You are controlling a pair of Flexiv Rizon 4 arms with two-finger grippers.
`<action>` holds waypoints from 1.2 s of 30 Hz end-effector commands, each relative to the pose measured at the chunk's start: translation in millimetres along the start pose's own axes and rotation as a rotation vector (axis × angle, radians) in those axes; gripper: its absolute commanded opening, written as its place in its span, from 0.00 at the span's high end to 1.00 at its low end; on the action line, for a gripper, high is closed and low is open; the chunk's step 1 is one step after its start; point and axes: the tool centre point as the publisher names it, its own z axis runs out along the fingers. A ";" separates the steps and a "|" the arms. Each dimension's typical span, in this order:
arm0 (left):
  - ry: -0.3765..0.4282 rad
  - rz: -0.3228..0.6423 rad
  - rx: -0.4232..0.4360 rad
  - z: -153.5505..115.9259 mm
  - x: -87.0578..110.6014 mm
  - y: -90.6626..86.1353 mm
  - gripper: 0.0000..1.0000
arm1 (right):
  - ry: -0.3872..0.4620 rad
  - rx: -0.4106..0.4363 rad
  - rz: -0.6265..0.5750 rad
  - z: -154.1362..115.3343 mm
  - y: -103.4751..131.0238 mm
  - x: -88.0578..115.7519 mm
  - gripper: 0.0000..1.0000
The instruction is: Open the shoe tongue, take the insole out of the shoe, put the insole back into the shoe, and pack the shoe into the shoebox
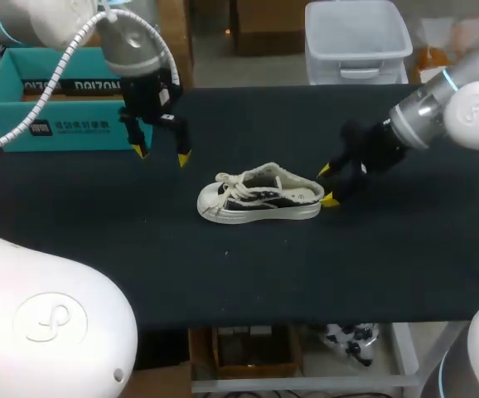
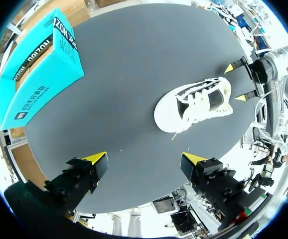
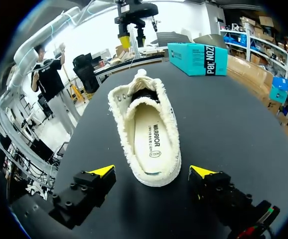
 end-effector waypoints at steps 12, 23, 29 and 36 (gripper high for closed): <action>-0.005 0.028 -0.002 5.6 15.0 2.0 0.00 | -0.091 -0.088 -0.015 29.1 -1.0 13.2 0.00; -0.001 0.047 -0.012 9.8 16.0 4.0 0.00 | -0.132 -0.130 -0.004 39.2 -6.8 7.5 0.00; -0.004 0.047 -0.014 11.1 16.6 3.3 0.00 | -0.146 -0.146 -0.018 39.4 -4.7 2.0 0.00; -0.006 0.053 -0.017 13.0 18.4 1.3 0.00 | -0.136 -0.177 -0.039 45.9 -1.2 -5.1 0.00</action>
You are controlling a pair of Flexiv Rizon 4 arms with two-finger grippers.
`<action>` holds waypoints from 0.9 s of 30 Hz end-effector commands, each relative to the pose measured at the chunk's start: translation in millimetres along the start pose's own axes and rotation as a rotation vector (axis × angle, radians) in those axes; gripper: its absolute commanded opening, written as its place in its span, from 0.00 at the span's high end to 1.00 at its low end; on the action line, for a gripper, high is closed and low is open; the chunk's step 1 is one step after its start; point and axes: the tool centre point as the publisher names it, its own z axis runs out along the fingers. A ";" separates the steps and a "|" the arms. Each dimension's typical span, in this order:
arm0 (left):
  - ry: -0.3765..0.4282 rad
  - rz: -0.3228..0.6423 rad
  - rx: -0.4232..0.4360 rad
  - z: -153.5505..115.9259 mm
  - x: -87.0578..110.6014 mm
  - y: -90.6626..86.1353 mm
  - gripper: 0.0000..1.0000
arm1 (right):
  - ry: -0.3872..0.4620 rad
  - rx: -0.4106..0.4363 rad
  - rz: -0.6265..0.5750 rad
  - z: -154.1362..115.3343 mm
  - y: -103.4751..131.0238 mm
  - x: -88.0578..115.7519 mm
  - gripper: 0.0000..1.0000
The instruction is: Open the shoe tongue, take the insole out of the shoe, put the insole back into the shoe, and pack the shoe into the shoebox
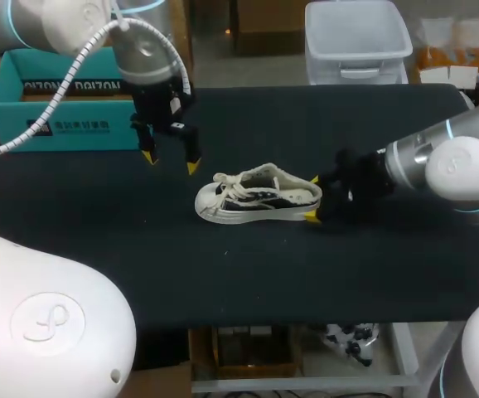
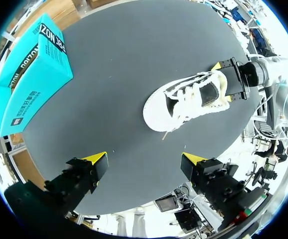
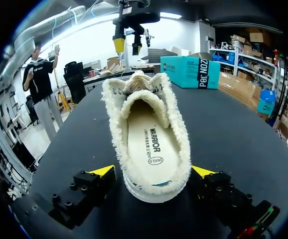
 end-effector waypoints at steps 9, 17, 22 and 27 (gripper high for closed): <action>-0.006 0.008 -0.004 3.0 2.0 -3.3 0.00 | 0.046 -0.039 0.003 16.0 -9.6 -10.6 0.00; -0.007 0.011 -0.008 4.8 3.0 -5.8 0.00 | 0.047 -0.044 -0.009 14.5 -5.8 -14.3 0.00; -0.007 0.013 -0.012 6.3 3.6 -7.8 0.00 | 0.059 -0.051 -0.014 15.2 -6.4 -14.9 0.00; -0.005 0.016 -0.011 6.6 4.6 -9.4 0.00 | 0.079 -0.055 -0.017 19.7 -6.5 -15.3 0.00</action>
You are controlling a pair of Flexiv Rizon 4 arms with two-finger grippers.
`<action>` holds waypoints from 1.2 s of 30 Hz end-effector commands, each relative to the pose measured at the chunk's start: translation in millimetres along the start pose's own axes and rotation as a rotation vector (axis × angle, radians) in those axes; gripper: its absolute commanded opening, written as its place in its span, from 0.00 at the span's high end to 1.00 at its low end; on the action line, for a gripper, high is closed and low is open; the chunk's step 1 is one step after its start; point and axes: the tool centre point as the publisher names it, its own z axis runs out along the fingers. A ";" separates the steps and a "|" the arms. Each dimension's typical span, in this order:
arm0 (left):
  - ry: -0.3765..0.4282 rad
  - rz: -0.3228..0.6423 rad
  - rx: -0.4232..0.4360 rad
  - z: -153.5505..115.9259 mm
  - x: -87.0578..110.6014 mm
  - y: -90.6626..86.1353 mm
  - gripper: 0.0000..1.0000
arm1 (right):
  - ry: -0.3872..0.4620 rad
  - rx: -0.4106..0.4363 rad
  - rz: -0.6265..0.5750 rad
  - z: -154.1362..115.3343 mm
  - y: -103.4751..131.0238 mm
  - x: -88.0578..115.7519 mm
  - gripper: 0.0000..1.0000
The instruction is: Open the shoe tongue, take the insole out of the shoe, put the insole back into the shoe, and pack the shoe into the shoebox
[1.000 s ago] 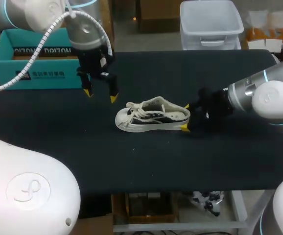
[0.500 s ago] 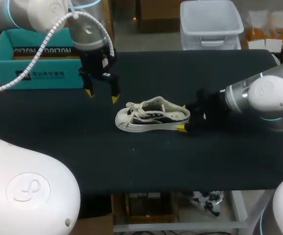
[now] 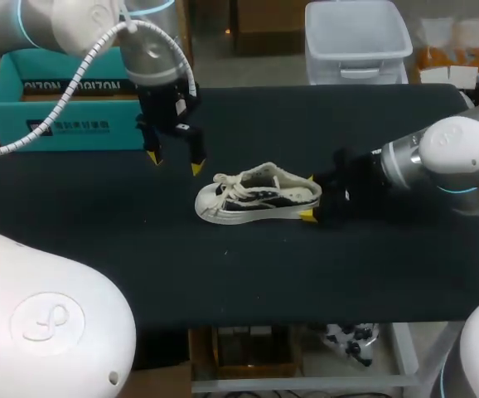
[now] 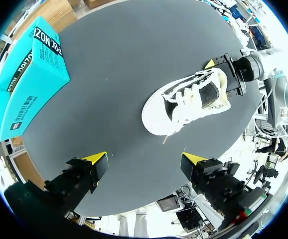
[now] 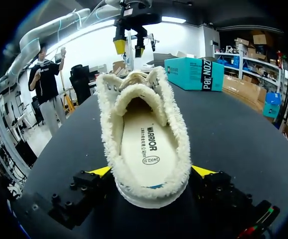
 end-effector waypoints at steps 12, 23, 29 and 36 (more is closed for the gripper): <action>0.004 0.001 -0.003 2.4 4.9 -8.5 0.00 | 0.012 -0.022 -0.002 8.8 -3.3 -2.8 1.00; -0.028 0.051 0.011 1.0 67.2 -35.7 0.00 | 0.009 -0.028 -0.008 8.3 -1.0 1.7 1.00; -0.084 0.067 0.018 5.1 97.5 -52.0 0.00 | 0.009 -0.028 -0.008 8.3 -1.0 1.7 1.00; -0.131 0.035 0.009 16.7 128.6 -72.0 0.02 | 0.009 -0.028 -0.008 8.3 -1.0 1.7 1.00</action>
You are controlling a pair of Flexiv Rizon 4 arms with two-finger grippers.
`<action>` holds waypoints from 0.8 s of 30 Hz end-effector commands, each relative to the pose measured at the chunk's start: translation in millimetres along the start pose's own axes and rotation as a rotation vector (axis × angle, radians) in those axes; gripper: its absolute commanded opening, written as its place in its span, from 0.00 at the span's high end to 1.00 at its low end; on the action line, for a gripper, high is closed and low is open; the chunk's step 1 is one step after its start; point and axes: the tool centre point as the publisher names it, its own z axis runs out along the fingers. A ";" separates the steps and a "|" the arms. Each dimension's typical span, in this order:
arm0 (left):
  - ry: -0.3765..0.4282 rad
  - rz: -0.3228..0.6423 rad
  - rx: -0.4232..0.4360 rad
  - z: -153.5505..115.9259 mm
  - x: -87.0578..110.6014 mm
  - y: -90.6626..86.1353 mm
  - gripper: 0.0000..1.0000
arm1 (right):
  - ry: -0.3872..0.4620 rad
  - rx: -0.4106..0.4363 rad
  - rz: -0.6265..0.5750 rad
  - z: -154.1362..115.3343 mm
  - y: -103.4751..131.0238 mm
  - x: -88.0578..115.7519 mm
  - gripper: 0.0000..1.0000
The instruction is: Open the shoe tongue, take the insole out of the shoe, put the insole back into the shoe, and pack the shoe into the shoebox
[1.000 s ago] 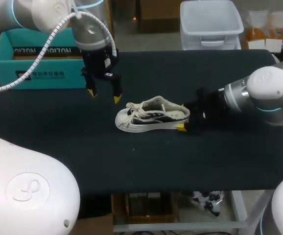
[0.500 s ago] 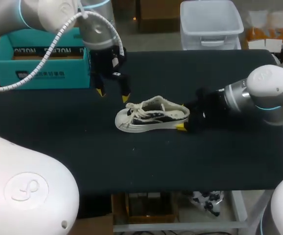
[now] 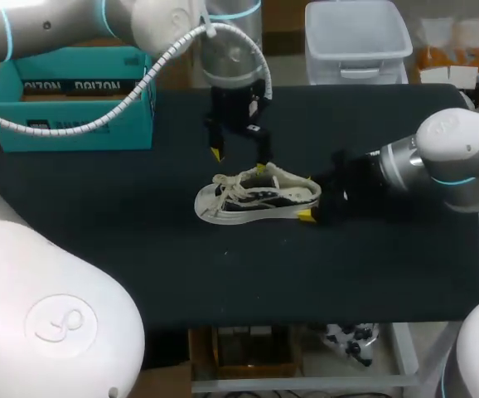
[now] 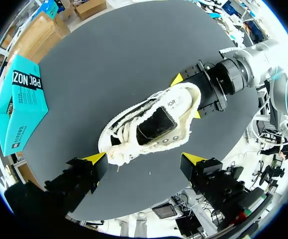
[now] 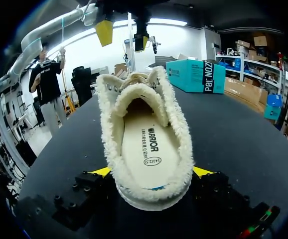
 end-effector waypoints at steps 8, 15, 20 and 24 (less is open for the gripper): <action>-0.092 -0.180 -0.019 26.2 32.2 -18.7 0.19 | -0.002 -0.003 -0.001 2.8 -2.2 1.9 1.00; -0.102 -0.260 -0.006 35.3 43.4 -25.0 0.27 | -0.002 -0.003 -0.001 2.8 -2.2 1.9 1.00; -0.134 -0.283 0.005 43.9 52.2 -28.9 0.27 | -0.002 -0.003 -0.001 2.8 -2.2 1.9 1.00; -0.162 -0.325 -0.007 53.7 52.1 -37.3 0.28 | -0.002 -0.003 -0.001 2.8 -2.2 1.9 1.00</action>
